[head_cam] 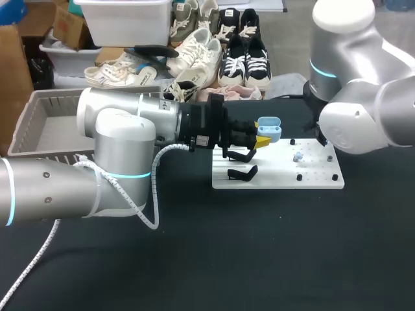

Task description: Pick up each earbud case from the left stands, insert the matching earbuds, close the lid, and place the case in the box.

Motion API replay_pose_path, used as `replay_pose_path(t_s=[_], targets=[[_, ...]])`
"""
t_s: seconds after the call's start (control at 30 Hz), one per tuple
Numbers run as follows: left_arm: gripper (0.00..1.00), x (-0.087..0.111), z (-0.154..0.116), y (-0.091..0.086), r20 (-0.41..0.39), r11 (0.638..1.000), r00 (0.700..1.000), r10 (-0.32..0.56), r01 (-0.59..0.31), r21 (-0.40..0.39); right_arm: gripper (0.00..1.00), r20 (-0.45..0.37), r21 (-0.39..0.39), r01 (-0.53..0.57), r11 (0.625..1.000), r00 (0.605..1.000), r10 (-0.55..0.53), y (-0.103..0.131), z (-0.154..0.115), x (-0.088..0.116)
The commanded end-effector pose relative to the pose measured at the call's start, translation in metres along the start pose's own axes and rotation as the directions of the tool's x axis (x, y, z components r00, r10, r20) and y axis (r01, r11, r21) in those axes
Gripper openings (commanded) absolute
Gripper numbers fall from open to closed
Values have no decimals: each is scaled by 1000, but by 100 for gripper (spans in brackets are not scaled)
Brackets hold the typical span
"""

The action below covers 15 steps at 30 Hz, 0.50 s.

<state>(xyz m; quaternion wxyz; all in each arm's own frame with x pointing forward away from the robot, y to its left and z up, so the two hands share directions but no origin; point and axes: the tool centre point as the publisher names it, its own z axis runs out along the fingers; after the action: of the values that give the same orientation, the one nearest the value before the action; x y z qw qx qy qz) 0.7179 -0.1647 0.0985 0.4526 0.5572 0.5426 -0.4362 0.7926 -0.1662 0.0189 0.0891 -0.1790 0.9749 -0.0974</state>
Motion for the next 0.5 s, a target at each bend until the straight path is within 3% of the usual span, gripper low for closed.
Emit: replay_pose_path(t_s=[0.03, 0.23, 0.5], targets=[[0, 0, 0, -2, 1, 1000, 1000, 1, -1, -5, 25, 4, 2, -6, 1000, 1000, 6, 1, -1, 2], [0, 0, 0, -2, 1, 1000, 1000, 1, -1, -5, 24, 3, -1, -8, 1000, 1000, 8, 3, -1, 3], [0, 0, 0, -2, 1, 1000, 1000, 1, -1, -5, 13, -1, -1, -10, 1000, 1000, 10, 3, 0, 2]])
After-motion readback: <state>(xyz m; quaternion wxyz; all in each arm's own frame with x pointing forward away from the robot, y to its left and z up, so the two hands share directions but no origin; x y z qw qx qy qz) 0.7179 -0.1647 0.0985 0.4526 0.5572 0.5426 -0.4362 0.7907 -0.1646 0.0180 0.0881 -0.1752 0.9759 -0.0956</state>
